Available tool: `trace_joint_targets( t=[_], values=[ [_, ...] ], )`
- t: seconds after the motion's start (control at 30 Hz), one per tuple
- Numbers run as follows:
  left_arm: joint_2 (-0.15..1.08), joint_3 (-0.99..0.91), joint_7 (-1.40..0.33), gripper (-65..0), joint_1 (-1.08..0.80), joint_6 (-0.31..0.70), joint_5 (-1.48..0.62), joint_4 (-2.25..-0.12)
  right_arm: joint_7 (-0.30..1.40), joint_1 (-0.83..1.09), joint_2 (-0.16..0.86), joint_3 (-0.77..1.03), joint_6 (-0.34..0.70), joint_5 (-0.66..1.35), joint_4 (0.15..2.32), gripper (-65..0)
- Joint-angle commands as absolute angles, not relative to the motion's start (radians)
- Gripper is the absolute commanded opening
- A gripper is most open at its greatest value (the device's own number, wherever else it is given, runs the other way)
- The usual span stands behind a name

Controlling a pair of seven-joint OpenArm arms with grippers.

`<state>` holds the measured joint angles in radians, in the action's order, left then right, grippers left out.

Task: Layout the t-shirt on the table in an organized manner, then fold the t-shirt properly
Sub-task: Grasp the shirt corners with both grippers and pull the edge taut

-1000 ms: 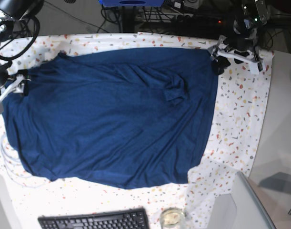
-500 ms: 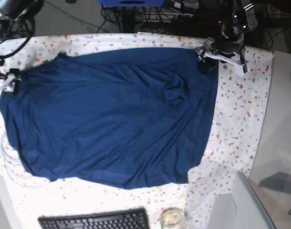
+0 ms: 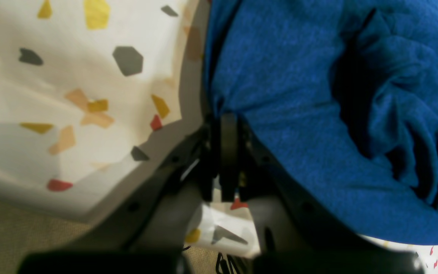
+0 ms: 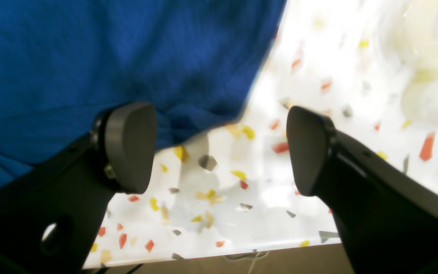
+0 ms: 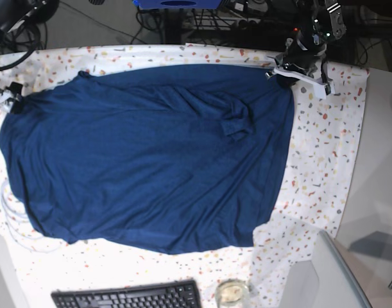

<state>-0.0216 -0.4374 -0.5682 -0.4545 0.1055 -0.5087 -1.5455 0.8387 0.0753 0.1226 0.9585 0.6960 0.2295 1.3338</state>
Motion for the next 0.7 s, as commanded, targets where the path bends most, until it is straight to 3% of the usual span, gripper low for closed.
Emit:
trace_joint_targets(
  t=[0.0,0.47,0.53,0.6,0.67],
  values=[
    [-0.018,-0.44,-0.556,-65.0,-0.46,0.11,-0.518,-1.566,0.825,0.061,0.139,0.963,0.698,0.245,1.331,-15.0],
    [-0.015,-0.435,-0.558,-65.0,-0.476,0.108,-0.518,-1.632,0.805,0.002,0.139,0.954,0.698,0.242,1.175,-17.0],
    [-0.015,-0.435,-0.558,-65.0,-0.479,0.108,-0.518,-1.644,0.803,0.001,0.137,0.954,0.698,0.242,1.173,-24.0],
    [-0.013,-0.437,-0.558,-65.0,-0.481,0.108,-0.518,-1.644,0.803,-0.001,0.136,0.954,0.698,0.243,1.173,-35.9],
    [-0.013,-0.437,-0.558,-65.0,-0.481,0.108,-0.512,-1.643,0.803,-0.001,0.137,0.954,0.698,0.243,1.176,-53.3]
  ],
)
